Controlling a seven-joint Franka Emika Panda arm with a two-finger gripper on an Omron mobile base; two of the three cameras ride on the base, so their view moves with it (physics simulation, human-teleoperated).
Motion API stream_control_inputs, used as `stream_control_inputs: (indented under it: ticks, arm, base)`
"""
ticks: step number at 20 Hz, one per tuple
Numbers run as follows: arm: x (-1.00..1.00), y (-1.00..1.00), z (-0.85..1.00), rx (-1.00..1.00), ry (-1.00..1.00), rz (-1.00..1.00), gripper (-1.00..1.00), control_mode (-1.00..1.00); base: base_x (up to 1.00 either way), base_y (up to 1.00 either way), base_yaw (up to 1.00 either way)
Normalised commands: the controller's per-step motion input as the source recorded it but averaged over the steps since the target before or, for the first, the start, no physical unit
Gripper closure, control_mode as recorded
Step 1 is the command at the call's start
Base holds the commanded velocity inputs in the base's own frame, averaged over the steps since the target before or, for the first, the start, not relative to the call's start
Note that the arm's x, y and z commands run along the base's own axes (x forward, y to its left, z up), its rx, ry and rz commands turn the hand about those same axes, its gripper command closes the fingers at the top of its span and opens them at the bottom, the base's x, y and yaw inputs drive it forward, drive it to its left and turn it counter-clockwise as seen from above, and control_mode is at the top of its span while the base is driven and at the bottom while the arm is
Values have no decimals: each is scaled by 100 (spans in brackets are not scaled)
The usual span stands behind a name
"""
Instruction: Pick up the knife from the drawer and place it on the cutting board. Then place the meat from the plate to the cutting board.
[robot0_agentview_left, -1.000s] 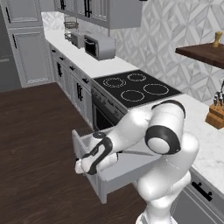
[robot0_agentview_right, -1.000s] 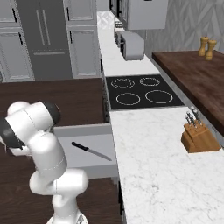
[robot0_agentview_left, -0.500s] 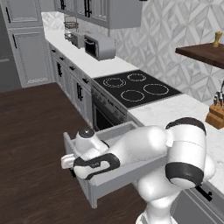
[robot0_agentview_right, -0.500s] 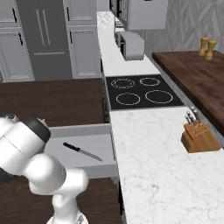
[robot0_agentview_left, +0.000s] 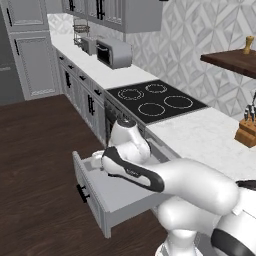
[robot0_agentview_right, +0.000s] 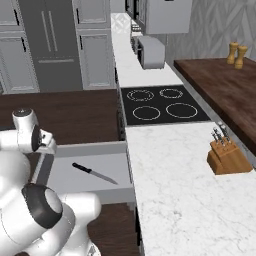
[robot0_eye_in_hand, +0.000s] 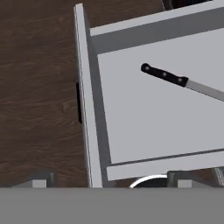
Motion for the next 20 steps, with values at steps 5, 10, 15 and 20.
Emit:
stream_control_inputs:
  ticks: [5, 10, 15, 20]
  arm:
    - [100, -100, 29, -13, 33, 5, -100, -100]
    - [97, -64, -34, -24, 28, 47, -100, -100]
    - [7, 2, -97, -30, 2, 32, -100, -100]
    - [5, 10, -44, 1, 0, 3, -100, -100]
  base:
    - [0, 0, 0]
    - [0, 0, 0]
    - [0, 0, 0]
    - [0, 0, 0]
